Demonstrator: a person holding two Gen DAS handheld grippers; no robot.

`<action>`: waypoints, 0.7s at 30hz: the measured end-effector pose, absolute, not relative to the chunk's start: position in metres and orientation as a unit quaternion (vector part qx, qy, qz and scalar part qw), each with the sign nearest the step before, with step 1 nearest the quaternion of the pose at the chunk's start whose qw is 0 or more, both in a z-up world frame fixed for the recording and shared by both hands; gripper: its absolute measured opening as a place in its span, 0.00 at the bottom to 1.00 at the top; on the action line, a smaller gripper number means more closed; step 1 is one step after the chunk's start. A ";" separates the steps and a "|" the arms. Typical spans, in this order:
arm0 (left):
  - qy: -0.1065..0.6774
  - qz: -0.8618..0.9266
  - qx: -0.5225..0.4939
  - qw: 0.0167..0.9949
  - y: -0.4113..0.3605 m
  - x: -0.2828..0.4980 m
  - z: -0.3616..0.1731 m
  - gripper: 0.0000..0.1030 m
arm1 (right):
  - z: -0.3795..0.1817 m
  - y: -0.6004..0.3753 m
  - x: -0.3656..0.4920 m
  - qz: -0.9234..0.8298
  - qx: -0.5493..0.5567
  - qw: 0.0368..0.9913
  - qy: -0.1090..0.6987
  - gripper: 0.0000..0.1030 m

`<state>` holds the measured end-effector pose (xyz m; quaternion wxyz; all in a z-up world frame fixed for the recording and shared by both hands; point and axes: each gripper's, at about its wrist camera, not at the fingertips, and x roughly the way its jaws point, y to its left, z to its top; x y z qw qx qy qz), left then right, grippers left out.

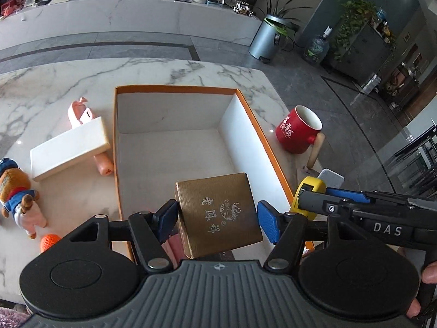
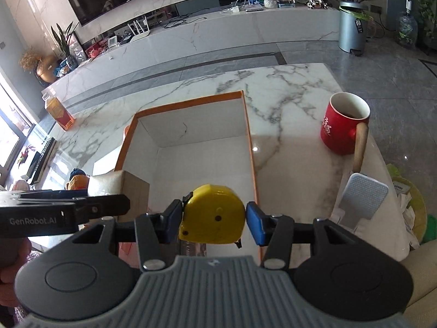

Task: Organize objects
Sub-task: 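Lift the brown paper box and tape measure and carry them over the orange box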

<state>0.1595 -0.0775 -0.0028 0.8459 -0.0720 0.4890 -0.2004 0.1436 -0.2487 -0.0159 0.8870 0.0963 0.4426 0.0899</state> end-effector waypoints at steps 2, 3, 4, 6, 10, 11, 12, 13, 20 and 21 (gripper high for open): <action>0.500 -0.205 -0.075 0.838 -0.086 0.164 -0.009 0.72 | -0.016 -0.258 0.146 0.087 0.102 0.887 0.441 0.52; 0.506 -0.206 -0.076 0.834 -0.091 0.165 -0.012 0.72 | -0.016 -0.262 0.147 0.086 0.103 0.888 0.440 0.52; 0.510 -0.206 -0.076 0.831 -0.095 0.166 -0.015 0.72 | -0.017 -0.264 0.149 0.086 0.104 0.888 0.440 0.52; 0.520 -0.207 -0.076 0.825 -0.103 0.169 -0.021 0.72 | -0.018 -0.270 0.153 0.089 0.106 0.887 0.440 0.52; 0.538 -0.205 -0.081 0.813 -0.115 0.175 -0.031 0.72 | -0.020 -0.277 0.160 0.092 0.107 0.886 0.442 0.52; 0.543 -0.205 -0.085 0.810 -0.117 0.176 -0.033 0.72 | -0.021 -0.278 0.162 0.092 0.107 0.886 0.442 0.51; 0.548 -0.206 -0.089 0.806 -0.120 0.178 -0.035 0.72 | -0.021 -0.280 0.164 0.092 0.108 0.886 0.442 0.52; 0.553 -0.209 -0.092 0.802 -0.123 0.180 -0.038 0.72 | -0.021 -0.282 0.165 0.092 0.108 0.886 0.442 0.52; 0.591 -0.214 -0.093 0.772 -0.145 0.181 -0.058 0.72 | -0.022 -0.290 0.171 0.090 0.106 0.886 0.443 0.52; 0.597 -0.212 -0.090 0.769 -0.148 0.180 -0.060 0.72 | -0.022 -0.290 0.171 0.091 0.105 0.885 0.444 0.52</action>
